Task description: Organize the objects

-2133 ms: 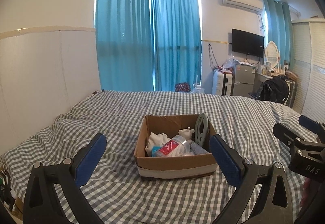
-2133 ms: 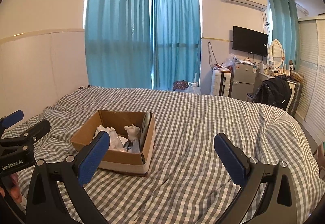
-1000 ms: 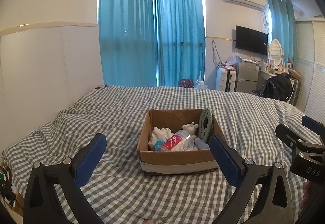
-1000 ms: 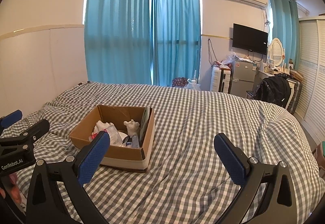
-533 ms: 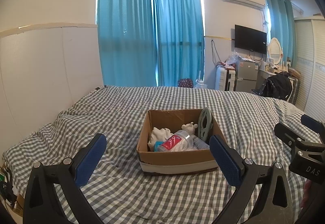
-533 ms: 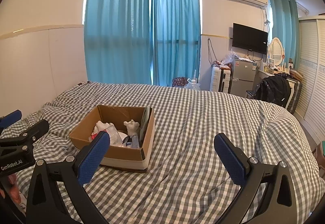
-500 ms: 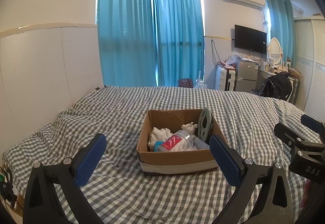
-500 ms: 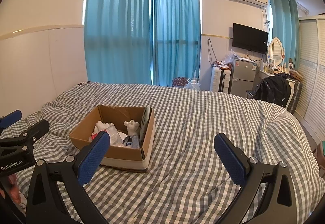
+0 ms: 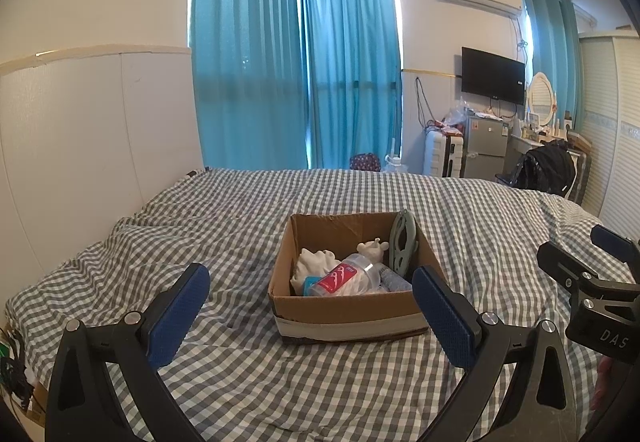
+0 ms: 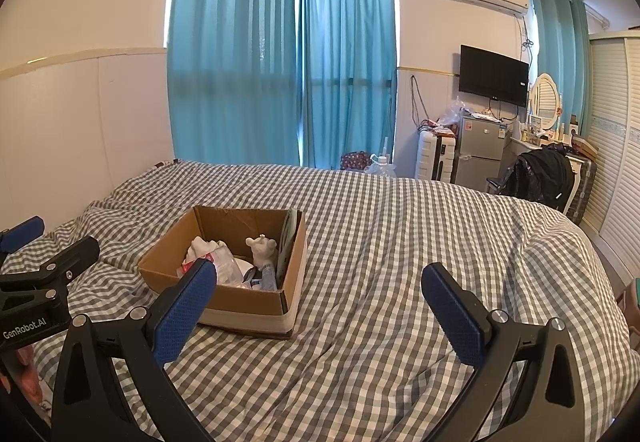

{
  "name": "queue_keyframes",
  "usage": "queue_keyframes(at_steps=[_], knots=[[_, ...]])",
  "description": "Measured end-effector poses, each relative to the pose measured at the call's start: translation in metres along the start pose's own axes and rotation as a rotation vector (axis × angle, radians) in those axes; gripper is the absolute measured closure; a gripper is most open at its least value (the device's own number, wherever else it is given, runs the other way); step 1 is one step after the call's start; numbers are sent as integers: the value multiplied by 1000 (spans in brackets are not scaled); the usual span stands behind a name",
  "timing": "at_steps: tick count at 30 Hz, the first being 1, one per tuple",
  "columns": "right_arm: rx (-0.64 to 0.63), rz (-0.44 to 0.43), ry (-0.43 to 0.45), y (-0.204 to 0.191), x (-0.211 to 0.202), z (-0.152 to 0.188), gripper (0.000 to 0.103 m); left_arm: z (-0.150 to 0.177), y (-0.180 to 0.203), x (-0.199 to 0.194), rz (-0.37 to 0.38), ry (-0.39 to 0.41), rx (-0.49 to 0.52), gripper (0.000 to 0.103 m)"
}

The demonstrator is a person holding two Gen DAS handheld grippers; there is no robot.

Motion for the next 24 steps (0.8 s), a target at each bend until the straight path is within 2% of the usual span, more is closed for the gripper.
queue_keyframes(at_steps=[24], knots=[[-7, -5, -7, -3, 1, 5, 0, 7, -4, 1, -8, -10, -13, 0]])
Point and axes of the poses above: each gripper's, at about its wrist camera, not at the fingertips, and x roughly the way its jaws point, y to its right, z to its underside, the point moved 9 cm from there along x, roughly the way its jaws point, and after that the axes turned 8 degrees about z, right-handed, at the moved point
